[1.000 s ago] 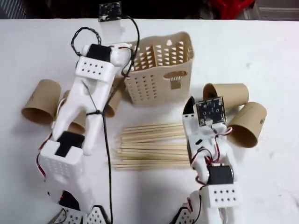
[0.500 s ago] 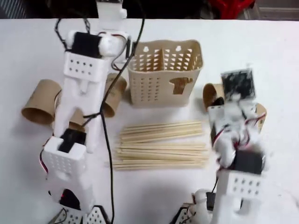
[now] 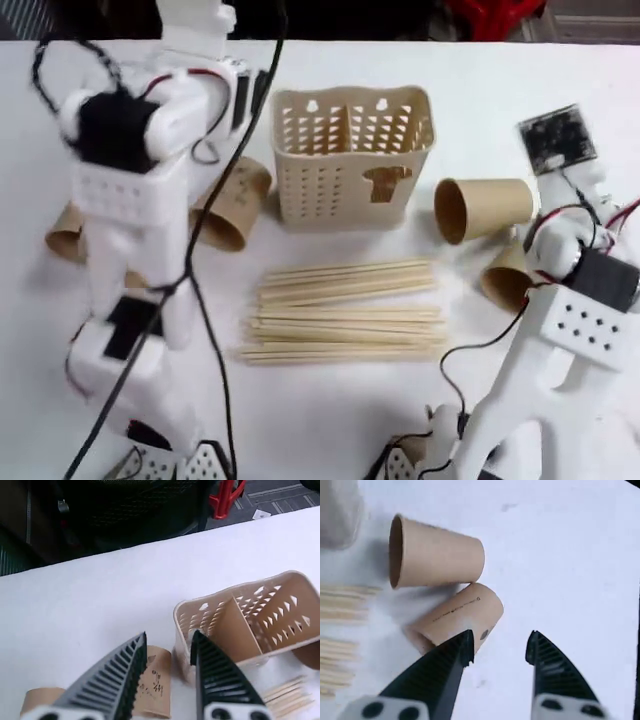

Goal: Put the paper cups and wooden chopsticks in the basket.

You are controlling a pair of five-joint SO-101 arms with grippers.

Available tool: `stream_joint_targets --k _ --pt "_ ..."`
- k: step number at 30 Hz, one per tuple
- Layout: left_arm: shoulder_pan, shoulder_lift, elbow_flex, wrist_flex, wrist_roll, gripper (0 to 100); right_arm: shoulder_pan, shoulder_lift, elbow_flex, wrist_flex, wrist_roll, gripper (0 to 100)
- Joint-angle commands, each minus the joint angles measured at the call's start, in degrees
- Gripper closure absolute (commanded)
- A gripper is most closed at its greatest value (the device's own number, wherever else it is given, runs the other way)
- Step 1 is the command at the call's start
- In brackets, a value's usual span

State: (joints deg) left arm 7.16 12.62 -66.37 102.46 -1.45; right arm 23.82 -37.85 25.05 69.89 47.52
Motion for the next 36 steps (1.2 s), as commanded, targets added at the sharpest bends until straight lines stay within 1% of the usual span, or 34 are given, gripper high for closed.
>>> stream_joint_targets --k 1,3,5,8,11,13,16,21,25,28,31,33,35,36 --pt "-0.6 -13.2 14.1 0.2 -2.0 84 0.7 -6.2 6.0 -0.1 11.5 82.5" --pt "-0.5 -19.7 24.7 0.1 -5.3 84 0.7 -9.8 12.5 -2.4 16.4 82.4" --pt "-0.2 -25.6 35.0 -0.3 -8.4 84 0.7 -12.7 19.4 -7.4 18.2 82.2" --pt "-0.8 -33.7 48.4 -1.7 -9.8 84 0.9 -15.9 28.4 -14.7 21.1 81.7" --pt "-1.7 -41.7 61.3 -3.9 -11.4 84 0.9 -17.1 34.2 -18.9 22.3 75.9" --pt "-3.0 -46.6 70.2 -7.6 -11.6 84 1.0 -17.1 36.0 -20.9 22.6 72.2" --pt "-5.3 -52.1 82.3 -14.9 -11.6 84 0.9 -17.0 37.7 -22.5 22.7 71.6" --pt "-7.3 -53.7 97.6 -27.2 -11.4 84 0.9 -15.0 40.6 -28.1 22.7 71.8" --pt "-7.3 -53.4 106.9 -37.4 -11.1 84 2.1 -7.6 40.4 -34.1 22.2 77.0" --pt "-7.3 -53.4 111.8 -42.6 -8.5 84 2.9 -1.5 40.4 -40.0 22.2 80.9" --pt "-7.0 -53.3 115.5 -47.2 -7.0 84 3.6 3.4 40.4 -43.7 21.7 84.8" --pt "-7.3 -53.3 117.4 -50.0 -6.7 84 5.1 5.1 39.6 -45.4 18.6 89.9" --pt "-7.3 -53.3 118.6 -51.9 -6.7 84 6.9 5.3 37.6 -45.4 14.7 97.1" --pt "-7.2 -53.3 119.0 -52.5 -6.7 84 7.9 5.3 36.4 -44.8 12.4 99.0"
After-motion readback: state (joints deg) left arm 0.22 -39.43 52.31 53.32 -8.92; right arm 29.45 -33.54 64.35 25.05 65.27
